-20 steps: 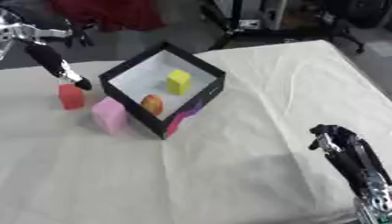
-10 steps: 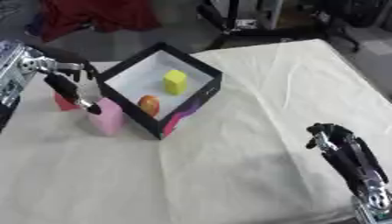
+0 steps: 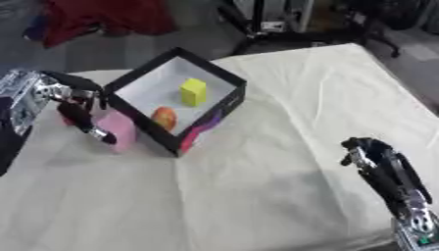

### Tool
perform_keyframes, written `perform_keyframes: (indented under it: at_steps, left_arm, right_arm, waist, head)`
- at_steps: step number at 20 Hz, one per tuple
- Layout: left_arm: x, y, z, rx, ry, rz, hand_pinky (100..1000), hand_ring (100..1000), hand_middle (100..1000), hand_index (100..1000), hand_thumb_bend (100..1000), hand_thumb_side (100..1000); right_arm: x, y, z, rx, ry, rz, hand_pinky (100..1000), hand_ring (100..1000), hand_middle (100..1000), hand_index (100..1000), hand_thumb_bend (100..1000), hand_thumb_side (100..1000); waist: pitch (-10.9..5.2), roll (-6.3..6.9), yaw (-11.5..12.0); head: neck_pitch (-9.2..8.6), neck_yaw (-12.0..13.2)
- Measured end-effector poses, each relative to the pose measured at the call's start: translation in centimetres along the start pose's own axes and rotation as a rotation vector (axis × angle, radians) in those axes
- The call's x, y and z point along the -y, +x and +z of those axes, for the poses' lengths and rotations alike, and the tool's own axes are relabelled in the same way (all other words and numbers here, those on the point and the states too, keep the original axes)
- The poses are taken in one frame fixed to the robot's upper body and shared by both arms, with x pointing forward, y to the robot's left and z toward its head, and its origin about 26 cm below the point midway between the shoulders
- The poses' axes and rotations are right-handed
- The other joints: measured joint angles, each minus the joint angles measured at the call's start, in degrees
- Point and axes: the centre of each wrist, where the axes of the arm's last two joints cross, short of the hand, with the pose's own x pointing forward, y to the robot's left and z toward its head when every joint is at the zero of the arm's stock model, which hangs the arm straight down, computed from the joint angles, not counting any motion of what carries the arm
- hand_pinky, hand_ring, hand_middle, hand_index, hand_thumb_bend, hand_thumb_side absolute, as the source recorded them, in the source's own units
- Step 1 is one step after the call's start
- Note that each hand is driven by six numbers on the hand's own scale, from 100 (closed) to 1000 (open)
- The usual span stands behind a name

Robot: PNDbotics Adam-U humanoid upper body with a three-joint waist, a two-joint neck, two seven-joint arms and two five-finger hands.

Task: Pick up objects on the table and place them in the box.

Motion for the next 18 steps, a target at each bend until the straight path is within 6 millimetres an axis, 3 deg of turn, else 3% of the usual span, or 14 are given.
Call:
perform_keyframes:
  at_steps: [6,12,18]
  left_arm:
    - [0.57,0.19,-0.42,0.007,-0.01,0.012,730,647,742,909,669,717]
    - [0.82,0.51,-0.58,0.017,-0.007,0.016,709,608,692,872,582,639]
    - [0.93,0.73,-0.59,0.031,0.009,0.004,652,531,585,789,344,420]
  right_arm:
    - [0.0,0.0,-0.01,0.0,0.0,0.0,710,512,416,630,100,632]
    - [0.0,0.06,-0.08,0.003,0.0,0.0,710,512,416,630,100,632]
    - [-0.01,0.08,-0.12,0.004,0.0,0.0,710,512,417,630,100,632]
  waist:
    - [0.0,0.0,-0.01]
    - [0.0,0.0,-0.03]
    - [0.0,0.0,-0.07]
  head:
    - [0.0,-0.05]
    - [0.0,-0.06]
    - [0.0,-0.3]
